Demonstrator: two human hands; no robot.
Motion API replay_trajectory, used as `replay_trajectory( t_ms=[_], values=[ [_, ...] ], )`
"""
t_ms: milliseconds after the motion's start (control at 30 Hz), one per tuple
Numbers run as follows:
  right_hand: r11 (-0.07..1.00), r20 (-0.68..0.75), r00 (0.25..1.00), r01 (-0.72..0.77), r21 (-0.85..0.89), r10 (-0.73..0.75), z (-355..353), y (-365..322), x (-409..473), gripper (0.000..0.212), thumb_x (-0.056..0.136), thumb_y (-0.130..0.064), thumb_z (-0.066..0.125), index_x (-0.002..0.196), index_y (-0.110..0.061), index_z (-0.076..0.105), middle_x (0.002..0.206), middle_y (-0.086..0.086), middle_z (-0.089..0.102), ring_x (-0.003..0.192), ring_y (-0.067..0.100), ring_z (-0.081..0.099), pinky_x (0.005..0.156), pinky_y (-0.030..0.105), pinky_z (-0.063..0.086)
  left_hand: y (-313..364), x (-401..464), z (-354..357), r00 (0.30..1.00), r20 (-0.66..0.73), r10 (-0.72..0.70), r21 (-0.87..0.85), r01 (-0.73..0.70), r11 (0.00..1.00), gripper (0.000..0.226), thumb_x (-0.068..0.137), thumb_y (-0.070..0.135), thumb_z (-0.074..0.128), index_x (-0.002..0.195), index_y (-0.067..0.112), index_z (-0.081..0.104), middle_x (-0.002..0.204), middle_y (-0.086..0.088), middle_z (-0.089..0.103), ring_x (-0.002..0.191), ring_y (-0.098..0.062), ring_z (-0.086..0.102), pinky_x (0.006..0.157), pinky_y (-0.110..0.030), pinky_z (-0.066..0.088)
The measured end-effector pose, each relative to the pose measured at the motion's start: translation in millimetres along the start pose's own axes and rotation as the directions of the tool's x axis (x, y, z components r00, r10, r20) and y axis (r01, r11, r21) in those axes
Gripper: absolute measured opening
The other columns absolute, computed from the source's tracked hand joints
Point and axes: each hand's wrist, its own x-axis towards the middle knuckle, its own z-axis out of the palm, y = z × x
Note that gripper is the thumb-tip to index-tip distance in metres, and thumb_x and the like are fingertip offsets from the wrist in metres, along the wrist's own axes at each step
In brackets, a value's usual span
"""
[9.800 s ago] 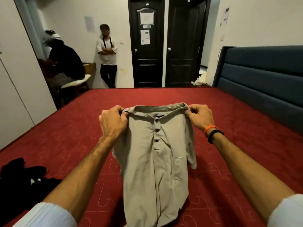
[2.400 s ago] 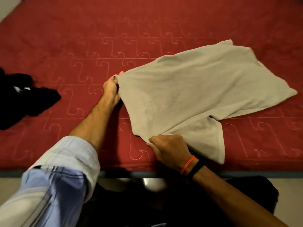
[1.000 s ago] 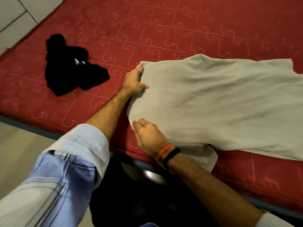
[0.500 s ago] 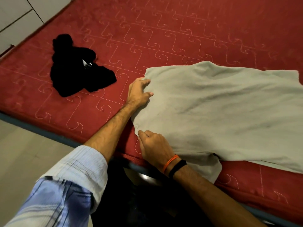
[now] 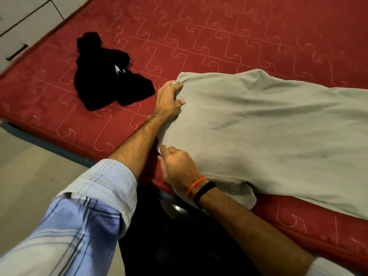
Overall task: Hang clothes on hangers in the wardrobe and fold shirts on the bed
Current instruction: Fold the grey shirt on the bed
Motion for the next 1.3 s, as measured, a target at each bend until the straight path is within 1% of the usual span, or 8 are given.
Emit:
replay_trajectory(
  t_ms=[133,233,433,700,867,933,1133,1300],
  values=[
    [1.0,0.015,1.0,0.016,-0.009,-0.016,-7,-2,-8,0.042,0.086,-0.031,0.05,0.11,0.001,0.065,0.086,0.018,0.064,0.066,0.041,0.061,0.055,0.041,0.05,3,-12,1,0.997,-0.04,-0.073,0.048,0.074,0.996,0.018,0.089,0.012,0.071,0.1,0.022,0.06,0.142,-0.005,0.039,0.129,-0.02,0.038,0.112,-0.022,0.03],
    [0.999,0.036,0.999,0.031,-0.01,-0.03,-19,-4,-18,0.041,0.085,-0.037,0.05,0.101,-0.003,0.066,0.086,0.016,0.063,0.068,0.04,0.062,0.055,0.041,0.051,7,-27,4,0.99,-0.09,-0.106,0.161,0.12,0.98,0.011,0.094,0.022,0.067,0.102,0.016,0.066,0.161,-0.012,0.017,0.143,-0.031,0.023,0.116,-0.041,0.024],
    [0.995,0.022,0.998,0.065,-0.08,-0.063,-49,4,-51,0.033,0.081,-0.038,0.063,0.097,-0.009,0.066,0.092,0.009,0.062,0.08,0.031,0.06,0.06,0.04,0.051,14,-71,12,0.988,-0.13,0.084,0.189,-0.058,0.98,0.015,0.095,0.007,0.057,0.1,0.008,0.071,0.151,-0.011,0.041,0.137,-0.03,0.034,0.114,-0.042,0.032],
    [0.917,0.097,0.988,0.151,-0.37,-0.124,-70,31,-129,0.053,0.068,-0.059,0.071,0.091,-0.013,0.06,0.092,0.008,0.057,0.08,0.028,0.055,0.064,0.039,0.044,29,-126,32,0.963,0.023,0.269,0.213,-0.268,0.94,0.03,0.092,0.032,0.064,0.115,0.013,0.069,0.144,-0.007,0.051,0.135,-0.026,0.042,0.115,-0.043,0.03],
    [0.903,0.076,0.991,0.136,-0.408,-0.114,-70,37,-145,0.023,0.079,-0.034,0.054,0.084,-0.012,0.059,0.087,0.012,0.057,0.072,0.031,0.055,0.056,0.039,0.045,25,-139,53,0.973,0.127,0.193,0.211,-0.216,0.953,0.055,0.096,0.04,0.058,0.137,0.004,0.053,0.152,-0.014,0.041,0.142,-0.031,0.034,0.119,-0.043,0.025],
    [0.904,0.068,0.989,0.149,-0.4,-0.133,-69,37,-146,0.015,0.07,-0.022,0.067,0.077,-0.011,0.06,0.082,0.011,0.056,0.069,0.031,0.054,0.057,0.037,0.044,24,-141,55,0.975,0.136,0.177,0.201,-0.202,0.959,0.057,0.098,0.04,0.053,0.142,0.004,0.048,0.156,-0.014,0.036,0.145,-0.031,0.03,0.12,-0.042,0.022],
    [0.997,0.163,0.985,0.054,0.051,-0.062,-71,19,-149,0.011,0.078,-0.015,0.063,0.083,-0.01,0.072,0.084,0.011,0.065,0.074,0.031,0.061,0.065,0.035,0.048,22,-140,47,0.962,0.209,0.173,0.187,-0.213,0.959,0.065,0.099,0.047,0.048,0.15,0.009,0.037,0.161,-0.009,0.025,0.149,-0.026,0.02,0.123,-0.04,0.014],
    [0.885,0.225,0.957,-0.258,0.388,0.181,-80,18,-136,0.019,0.084,-0.017,0.072,0.102,-0.014,0.075,0.078,-0.002,0.071,0.06,0.004,0.06,0.067,0.011,0.047,15,-149,42,0.964,0.162,0.212,0.216,-0.245,0.945,0.064,0.098,0.053,0.046,0.145,0.01,0.046,0.157,-0.01,0.034,0.146,-0.028,0.028,0.12,-0.044,0.022]
  ],
)
